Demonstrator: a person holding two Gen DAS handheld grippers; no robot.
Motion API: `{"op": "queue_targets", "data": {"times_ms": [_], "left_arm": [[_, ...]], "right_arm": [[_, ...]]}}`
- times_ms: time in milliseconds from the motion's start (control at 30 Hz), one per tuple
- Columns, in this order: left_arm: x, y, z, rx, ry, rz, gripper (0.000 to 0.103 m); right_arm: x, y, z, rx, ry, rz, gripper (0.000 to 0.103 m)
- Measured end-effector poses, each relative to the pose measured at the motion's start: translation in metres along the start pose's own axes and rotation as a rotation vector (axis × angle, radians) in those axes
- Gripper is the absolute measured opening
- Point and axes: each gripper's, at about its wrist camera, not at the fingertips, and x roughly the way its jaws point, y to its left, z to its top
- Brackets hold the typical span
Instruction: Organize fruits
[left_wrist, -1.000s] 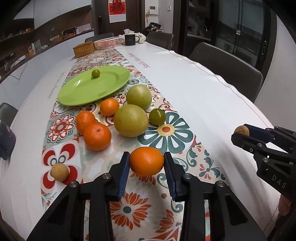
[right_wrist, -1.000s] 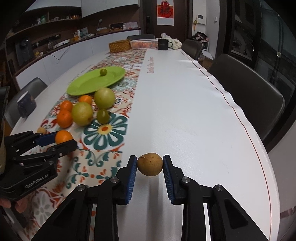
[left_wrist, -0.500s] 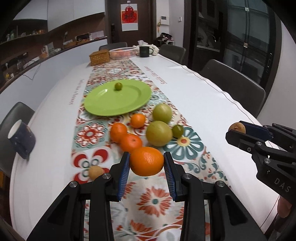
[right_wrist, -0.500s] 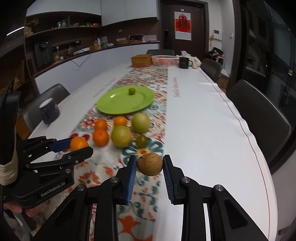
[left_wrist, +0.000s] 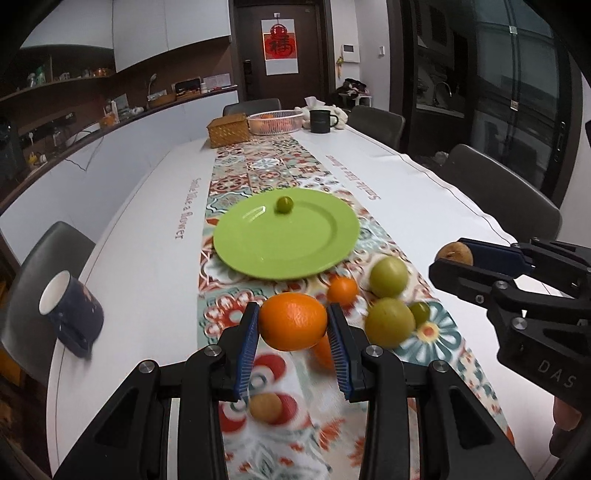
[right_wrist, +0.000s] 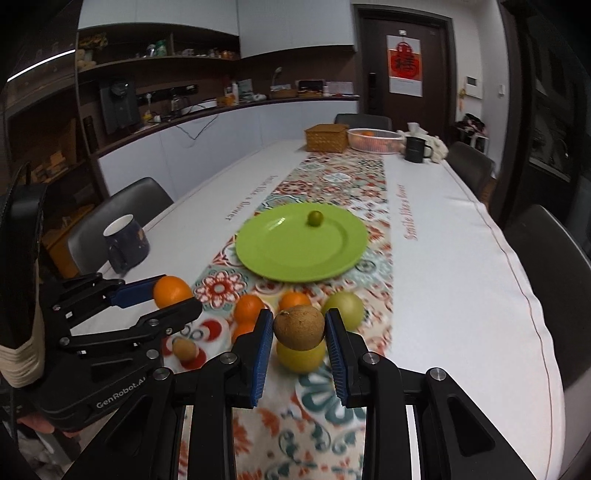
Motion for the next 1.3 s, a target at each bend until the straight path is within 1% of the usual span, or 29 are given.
{"op": "queue_targets", "data": {"times_ms": [167, 300, 500, 567, 667, 767, 833, 867, 900, 967, 1033, 1100, 1133, 1200, 1300], "left_arm": [[0.027, 0.017, 0.021, -0.018, 0.005, -0.009, 0.036], [0.053, 0.027, 0.037, -0.013, 0.015, -0.002, 0.036], [0.102, 0.037, 0.050, -0.019, 0.104, 0.004, 0.036], [0.114, 0.039, 0.053, -0.018, 0.118, 0.000, 0.036], [0.130, 0.040, 0.057, -0.010, 0.140, -0.004, 0.036], [0.142, 0.040, 0.060, -0.012, 0.164, -0.006, 0.037], [0.147, 0.041, 0.061, -0.017, 0.181, -0.006, 0.039], [0.147, 0.041, 0.060, -0.018, 0.186, 0.004, 0.047], [0.144, 0.042, 0.060, -0.023, 0.181, 0.016, 0.053], [0.138, 0.044, 0.059, -0.028, 0.165, 0.030, 0.055], [0.126, 0.046, 0.057, -0.031, 0.145, 0.047, 0.056], [0.115, 0.048, 0.054, -0.038, 0.124, 0.061, 0.062], [0.108, 0.048, 0.053, -0.041, 0.113, 0.070, 0.062], [0.095, 0.047, 0.050, -0.040, 0.092, 0.080, 0.063], [0.073, 0.041, 0.045, -0.031, 0.055, 0.094, 0.066]], "right_arm": [[0.031, -0.002, 0.024, -0.005, 0.011, 0.018, 0.030], [0.059, -0.005, 0.042, -0.015, 0.029, 0.018, 0.030], [0.107, -0.016, 0.060, -0.007, 0.093, 0.024, 0.030], [0.121, -0.020, 0.063, 0.005, 0.113, 0.033, 0.030], [0.142, -0.027, 0.068, 0.026, 0.146, 0.035, 0.030], [0.154, -0.030, 0.070, 0.029, 0.159, 0.030, 0.030], [0.160, -0.032, 0.071, 0.032, 0.164, 0.030, 0.030], [0.163, -0.033, 0.072, 0.034, 0.163, 0.029, 0.031], [0.164, -0.033, 0.072, 0.035, 0.162, 0.029, 0.037], [0.164, -0.035, 0.073, 0.040, 0.166, 0.019, 0.051], [0.157, -0.038, 0.071, 0.055, 0.144, 0.001, 0.051], [0.149, -0.039, 0.068, 0.049, 0.133, -0.021, 0.051], [0.144, -0.039, 0.067, 0.048, 0.124, -0.036, 0.052], [0.133, -0.039, 0.063, 0.055, 0.104, -0.048, 0.057], [0.114, -0.037, 0.058, 0.065, 0.078, -0.052, 0.058]]}}
